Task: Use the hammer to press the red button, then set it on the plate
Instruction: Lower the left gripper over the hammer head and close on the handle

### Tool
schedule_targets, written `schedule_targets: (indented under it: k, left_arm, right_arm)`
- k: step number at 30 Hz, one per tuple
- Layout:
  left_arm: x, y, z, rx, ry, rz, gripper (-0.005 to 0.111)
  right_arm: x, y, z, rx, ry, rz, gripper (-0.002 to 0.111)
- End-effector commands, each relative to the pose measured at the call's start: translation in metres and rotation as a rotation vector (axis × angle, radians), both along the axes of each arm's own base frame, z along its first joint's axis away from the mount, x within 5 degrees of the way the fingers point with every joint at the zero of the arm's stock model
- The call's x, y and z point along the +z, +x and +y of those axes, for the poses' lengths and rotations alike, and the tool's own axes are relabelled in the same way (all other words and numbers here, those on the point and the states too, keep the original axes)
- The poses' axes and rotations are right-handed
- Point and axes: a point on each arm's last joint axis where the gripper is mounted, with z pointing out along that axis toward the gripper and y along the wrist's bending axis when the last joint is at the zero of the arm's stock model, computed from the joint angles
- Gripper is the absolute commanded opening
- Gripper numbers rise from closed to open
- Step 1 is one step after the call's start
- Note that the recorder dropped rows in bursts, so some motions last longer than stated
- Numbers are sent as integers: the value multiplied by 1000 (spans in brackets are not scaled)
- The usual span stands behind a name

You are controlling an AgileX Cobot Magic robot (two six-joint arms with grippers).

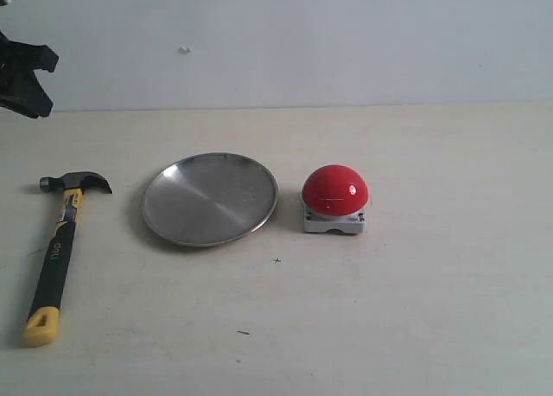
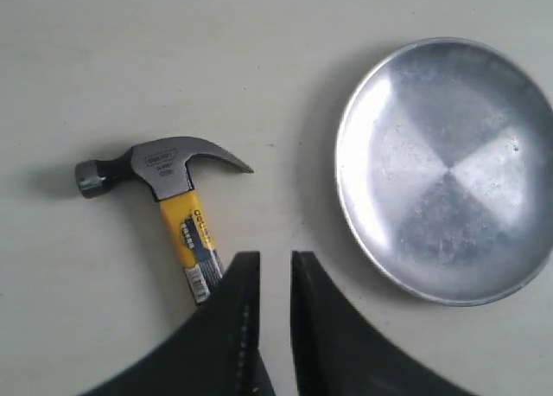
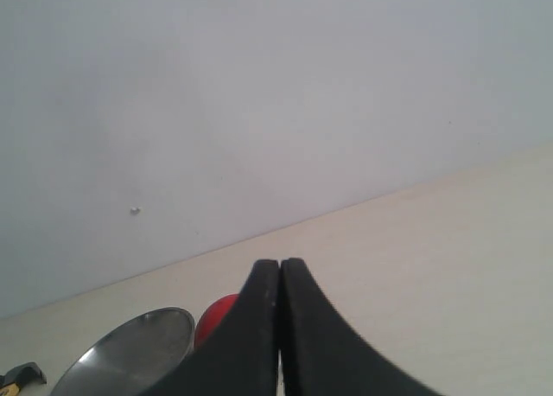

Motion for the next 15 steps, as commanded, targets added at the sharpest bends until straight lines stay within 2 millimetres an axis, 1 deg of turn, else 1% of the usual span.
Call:
schedule_targets:
  k: [1,5,12,14,15]
  left_arm:
    - [-1,-2,0,-61,35,4,15]
    - [-8,-10,0,-89,51,82,15]
    - [-7,-5,-9,-37,-61,55,15]
    - [-11,-3,-13,8,-24,78,18]
    - [-14,-3,-15,34,10,91,22]
  right_arm:
    - [0,0,0,-4,-14,-13,0]
    - [0,0,0,-4,-12,-13,0]
    - [0,0,0,-4,-12,-13,0]
    - [0,0,0,-4,-12,-13,0]
    - [0,0,0,-4,-12,-13,0]
